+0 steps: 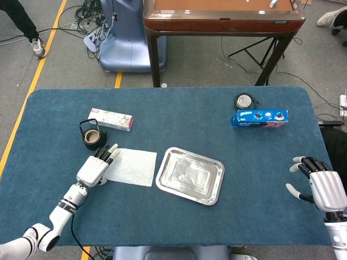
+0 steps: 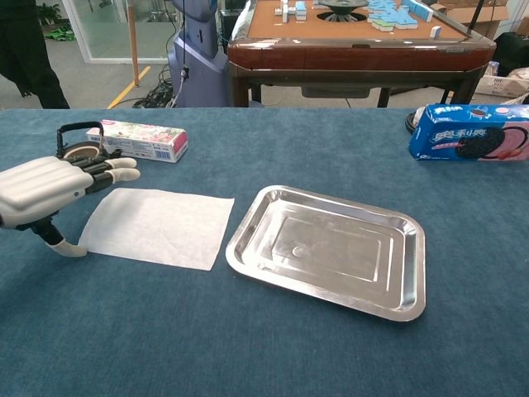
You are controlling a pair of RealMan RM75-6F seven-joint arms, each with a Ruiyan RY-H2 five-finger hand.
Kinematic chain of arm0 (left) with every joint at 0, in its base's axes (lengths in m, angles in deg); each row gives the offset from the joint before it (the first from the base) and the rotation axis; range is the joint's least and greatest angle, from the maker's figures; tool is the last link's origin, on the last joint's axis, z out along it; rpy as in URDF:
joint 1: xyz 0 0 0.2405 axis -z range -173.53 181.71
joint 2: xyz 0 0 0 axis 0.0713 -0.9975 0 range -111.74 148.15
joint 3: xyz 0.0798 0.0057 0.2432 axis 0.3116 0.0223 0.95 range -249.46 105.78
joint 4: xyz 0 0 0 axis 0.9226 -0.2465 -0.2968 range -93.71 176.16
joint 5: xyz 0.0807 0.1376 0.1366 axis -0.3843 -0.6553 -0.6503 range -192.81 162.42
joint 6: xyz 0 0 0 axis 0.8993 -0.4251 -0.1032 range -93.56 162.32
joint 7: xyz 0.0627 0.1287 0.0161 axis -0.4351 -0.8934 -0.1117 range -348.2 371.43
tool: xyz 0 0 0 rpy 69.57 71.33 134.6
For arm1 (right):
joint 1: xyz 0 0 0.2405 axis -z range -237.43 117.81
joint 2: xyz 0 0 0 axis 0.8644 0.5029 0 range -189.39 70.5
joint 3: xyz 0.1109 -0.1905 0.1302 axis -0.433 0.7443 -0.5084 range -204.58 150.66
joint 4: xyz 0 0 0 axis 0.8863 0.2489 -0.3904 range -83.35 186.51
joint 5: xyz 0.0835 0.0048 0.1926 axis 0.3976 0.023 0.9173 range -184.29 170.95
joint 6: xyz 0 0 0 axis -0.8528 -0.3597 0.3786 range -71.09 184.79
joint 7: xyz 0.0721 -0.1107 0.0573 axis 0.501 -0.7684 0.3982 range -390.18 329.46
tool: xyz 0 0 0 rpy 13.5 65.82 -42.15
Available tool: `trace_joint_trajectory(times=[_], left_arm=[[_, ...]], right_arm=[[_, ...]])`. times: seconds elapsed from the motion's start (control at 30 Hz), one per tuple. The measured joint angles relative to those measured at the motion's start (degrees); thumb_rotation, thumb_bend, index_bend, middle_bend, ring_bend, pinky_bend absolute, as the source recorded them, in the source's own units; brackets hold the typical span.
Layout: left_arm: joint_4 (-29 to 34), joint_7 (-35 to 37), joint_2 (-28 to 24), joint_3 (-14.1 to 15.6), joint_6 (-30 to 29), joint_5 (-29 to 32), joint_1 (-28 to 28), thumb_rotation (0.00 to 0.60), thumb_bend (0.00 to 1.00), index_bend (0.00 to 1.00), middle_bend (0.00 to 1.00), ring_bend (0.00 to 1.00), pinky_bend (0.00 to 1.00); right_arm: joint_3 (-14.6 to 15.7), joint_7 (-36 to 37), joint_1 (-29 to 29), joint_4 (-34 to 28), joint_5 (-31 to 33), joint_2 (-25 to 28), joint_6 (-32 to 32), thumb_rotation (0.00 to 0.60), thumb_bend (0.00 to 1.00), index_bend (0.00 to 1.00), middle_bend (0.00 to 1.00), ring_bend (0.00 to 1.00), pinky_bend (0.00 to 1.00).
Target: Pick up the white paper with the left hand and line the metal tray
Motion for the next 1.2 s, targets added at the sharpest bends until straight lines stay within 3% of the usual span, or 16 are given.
trace_joint_trajectory(times=[0.7, 1.2], left_arm=[[-2.4, 3.4, 1.6, 0.2, -1.9, -0.5, -0.4, 0.600, 0.04, 0.06, 0.00, 0.00, 0.08], [-7.0, 10.6, 2.8, 1.3, -6.3, -3.0, -1.4, 0.600, 0.04, 0.12, 0.00, 0.00, 0.09]], right_arm=[[-0.1, 0.4, 0.0, 0.1, 0.1, 0.1, 0.0, 0.600, 0.20, 0.45, 0.32, 0.24, 0.31], [0.1, 0.1, -0.2, 0.2, 0.2, -0.1, 0.4, 0.600, 0.20, 0.45, 0.32, 0.24, 0.30]])
